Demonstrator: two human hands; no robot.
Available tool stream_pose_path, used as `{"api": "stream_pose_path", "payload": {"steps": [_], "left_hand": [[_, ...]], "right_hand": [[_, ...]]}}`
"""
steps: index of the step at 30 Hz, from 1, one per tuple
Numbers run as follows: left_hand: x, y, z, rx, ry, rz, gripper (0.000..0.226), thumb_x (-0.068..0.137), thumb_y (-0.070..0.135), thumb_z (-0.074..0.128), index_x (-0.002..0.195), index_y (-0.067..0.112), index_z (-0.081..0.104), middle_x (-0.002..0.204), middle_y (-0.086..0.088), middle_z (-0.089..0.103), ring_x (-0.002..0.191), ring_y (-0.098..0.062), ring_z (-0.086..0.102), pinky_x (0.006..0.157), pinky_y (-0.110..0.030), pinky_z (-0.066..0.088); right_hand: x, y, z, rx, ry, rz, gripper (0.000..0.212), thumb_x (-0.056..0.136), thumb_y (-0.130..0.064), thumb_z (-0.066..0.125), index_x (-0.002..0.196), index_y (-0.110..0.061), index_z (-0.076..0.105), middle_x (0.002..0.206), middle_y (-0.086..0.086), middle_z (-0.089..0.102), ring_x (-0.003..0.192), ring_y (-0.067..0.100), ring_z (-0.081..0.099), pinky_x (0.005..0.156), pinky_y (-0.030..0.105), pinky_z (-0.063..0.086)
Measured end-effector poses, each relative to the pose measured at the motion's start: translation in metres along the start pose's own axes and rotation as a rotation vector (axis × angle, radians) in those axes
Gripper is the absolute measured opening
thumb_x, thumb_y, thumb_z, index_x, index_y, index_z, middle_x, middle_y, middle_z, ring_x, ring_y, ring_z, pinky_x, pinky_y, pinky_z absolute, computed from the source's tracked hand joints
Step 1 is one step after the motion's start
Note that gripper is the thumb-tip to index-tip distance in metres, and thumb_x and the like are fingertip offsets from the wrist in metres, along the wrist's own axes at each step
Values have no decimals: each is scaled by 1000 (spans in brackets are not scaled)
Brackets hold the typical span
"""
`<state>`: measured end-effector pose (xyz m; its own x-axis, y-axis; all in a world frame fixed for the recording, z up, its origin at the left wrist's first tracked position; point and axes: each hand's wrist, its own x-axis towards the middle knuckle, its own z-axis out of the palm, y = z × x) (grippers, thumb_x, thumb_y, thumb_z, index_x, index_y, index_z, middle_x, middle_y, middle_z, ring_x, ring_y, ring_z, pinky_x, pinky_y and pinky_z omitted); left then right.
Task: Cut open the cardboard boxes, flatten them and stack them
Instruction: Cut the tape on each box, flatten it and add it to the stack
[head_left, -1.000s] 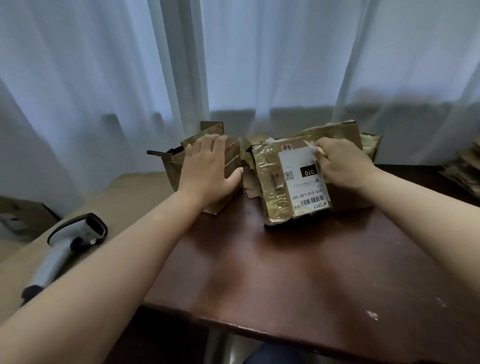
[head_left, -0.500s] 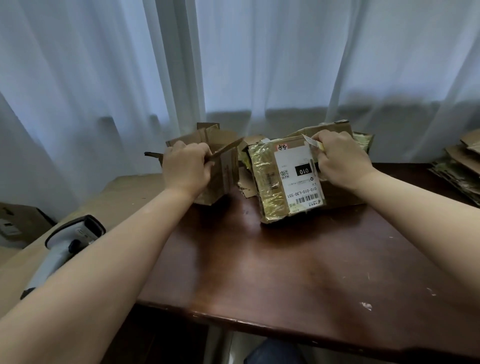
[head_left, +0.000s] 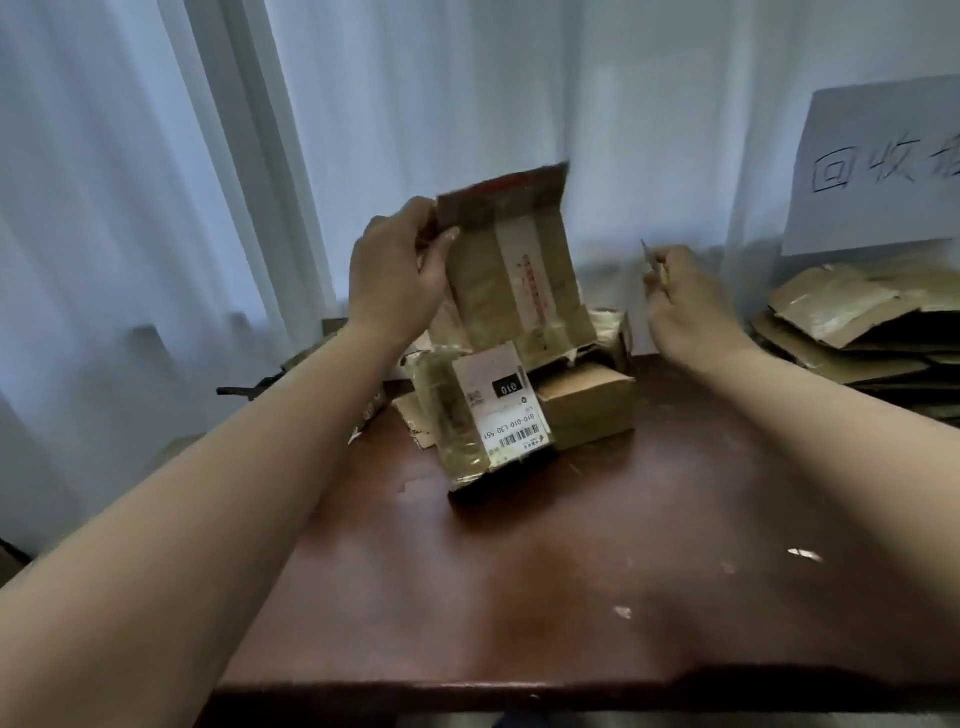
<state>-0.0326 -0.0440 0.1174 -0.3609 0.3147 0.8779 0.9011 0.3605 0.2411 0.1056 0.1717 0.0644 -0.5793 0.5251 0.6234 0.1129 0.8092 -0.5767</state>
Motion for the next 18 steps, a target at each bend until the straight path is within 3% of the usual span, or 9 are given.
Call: {"api": "stream_pose_path", "payload": {"steps": [3, 8, 11, 13, 15, 18], "left_hand": [[-3, 28, 30, -180, -105, 4, 21, 93, 29, 54, 100, 11, 60, 80, -2, 65, 77, -24, 61, 72, -40, 51], [-25, 74, 83, -417, -291, -20, 24, 91, 35, 52, 92, 12, 55, 69, -3, 59, 68, -23, 57, 69, -41, 48], [-58, 94, 112, -463, -350, -44, 18, 92, 29, 56, 87, 12, 54, 68, 3, 56, 66, -8, 53, 66, -27, 42], [-84, 101, 128, -508, -398, -81, 8, 94, 18, 59, 88, 13, 57, 71, 5, 59, 67, 0, 52, 68, -17, 39], [-105, 99, 144, -545, -452, -140, 5, 94, 16, 59, 96, 14, 62, 79, 0, 64, 71, -3, 55, 72, -22, 43], [-112, 92, 155, -489, -479, -220, 9, 93, 22, 61, 102, 20, 63, 85, 8, 65, 75, 0, 57, 75, -27, 47]], "right_hand": [[-10, 25, -35, -40, 62, 67, 24, 101, -15, 36, 118, -5, 49, 102, 17, 56, 96, 34, 53, 72, 32, 34], [-40, 75, -73, -98, 105, 220, 34, 101, -35, 32, 98, -11, 55, 93, 12, 64, 90, 34, 59, 80, 45, 49], [-66, 99, -83, -174, 54, 299, 38, 102, -39, 30, 84, -15, 54, 92, 12, 63, 92, 36, 58, 77, 41, 46], [-84, 112, -85, -212, 21, 355, 40, 102, -38, 32, 69, -19, 43, 85, 10, 59, 91, 36, 56, 70, 38, 39], [-97, 124, -84, -243, -3, 416, 42, 101, -38, 34, 64, -18, 38, 77, 5, 54, 89, 35, 55, 67, 35, 33], [-111, 134, -83, -269, -23, 463, 40, 101, -40, 36, 68, -17, 40, 74, 2, 52, 88, 34, 56, 66, 34, 32]]}}
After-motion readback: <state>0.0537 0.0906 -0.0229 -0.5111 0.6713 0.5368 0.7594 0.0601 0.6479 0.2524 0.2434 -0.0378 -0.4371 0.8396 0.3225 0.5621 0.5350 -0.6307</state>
